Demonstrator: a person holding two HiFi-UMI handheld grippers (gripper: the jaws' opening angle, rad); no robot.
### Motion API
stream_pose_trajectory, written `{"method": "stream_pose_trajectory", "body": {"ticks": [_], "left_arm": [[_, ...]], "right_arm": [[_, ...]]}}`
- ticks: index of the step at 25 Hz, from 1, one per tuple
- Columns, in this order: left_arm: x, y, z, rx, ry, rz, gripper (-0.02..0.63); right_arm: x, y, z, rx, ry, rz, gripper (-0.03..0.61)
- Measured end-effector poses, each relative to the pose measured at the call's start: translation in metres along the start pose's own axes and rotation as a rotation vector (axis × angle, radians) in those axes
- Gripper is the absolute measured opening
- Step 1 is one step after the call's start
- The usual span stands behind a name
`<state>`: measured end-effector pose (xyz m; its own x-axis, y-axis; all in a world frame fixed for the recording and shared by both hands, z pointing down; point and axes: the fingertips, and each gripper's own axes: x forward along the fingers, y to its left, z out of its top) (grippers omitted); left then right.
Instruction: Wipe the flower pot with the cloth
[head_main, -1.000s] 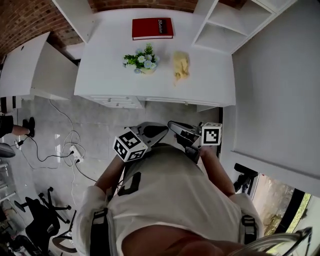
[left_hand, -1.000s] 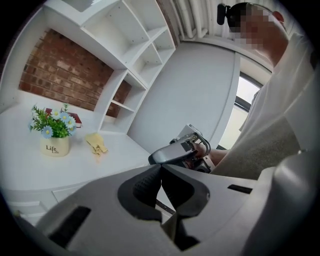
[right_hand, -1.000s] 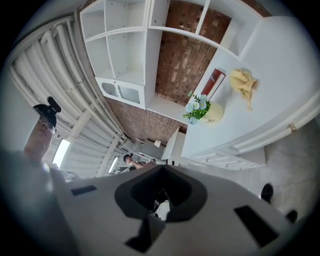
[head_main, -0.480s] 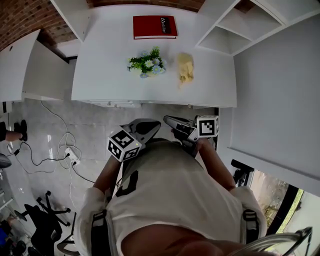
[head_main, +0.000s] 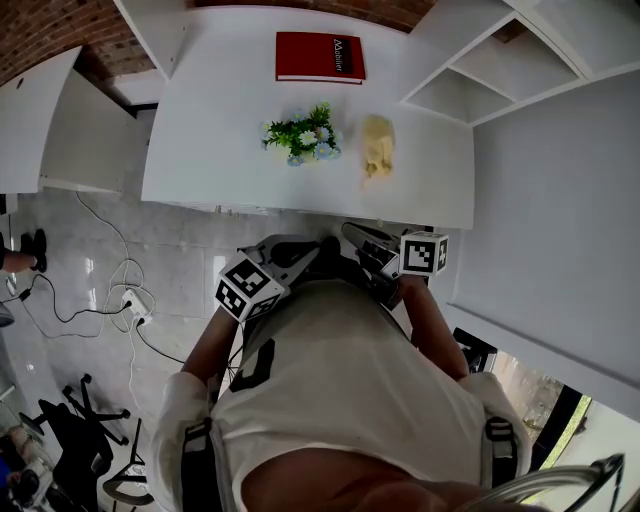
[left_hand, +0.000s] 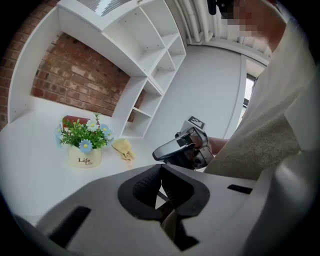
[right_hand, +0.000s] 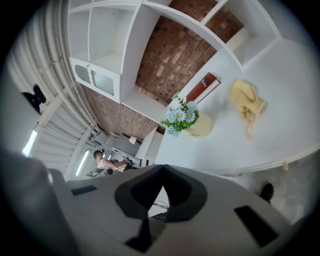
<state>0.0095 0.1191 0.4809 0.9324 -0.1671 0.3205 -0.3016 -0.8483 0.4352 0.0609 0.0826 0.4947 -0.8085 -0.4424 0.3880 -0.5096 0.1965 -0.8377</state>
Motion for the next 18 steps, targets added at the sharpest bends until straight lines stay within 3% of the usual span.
{"method": "stream_pose_trajectory", "body": {"ticks": [6, 12, 14, 18], "left_arm": [[0.011, 0.028, 0.015, -0.009, -0.007, 0.111, 0.02], [0.033, 0.041, 0.039, 0.044, 0.035, 0.188, 0.02], [0.039, 0.044, 0.042, 0.046, 0.045, 0.211, 0.02], [0.049, 0.054, 0.052, 0.003, 0.012, 0.254, 0.02]], "right_arm": [[-0.022, -0.056, 0.077, -0.231, -0.018, -0.183, 0.014], [-0.025, -0.108, 0.152, -0.396, 0.016, -0.344, 0.308], [-0.021, -0.132, 0.166, -0.442, 0.051, -0.408, 0.343], [0.001, -0.188, 0.177, -0.485, 0.15, -0.5, 0.348]]}}
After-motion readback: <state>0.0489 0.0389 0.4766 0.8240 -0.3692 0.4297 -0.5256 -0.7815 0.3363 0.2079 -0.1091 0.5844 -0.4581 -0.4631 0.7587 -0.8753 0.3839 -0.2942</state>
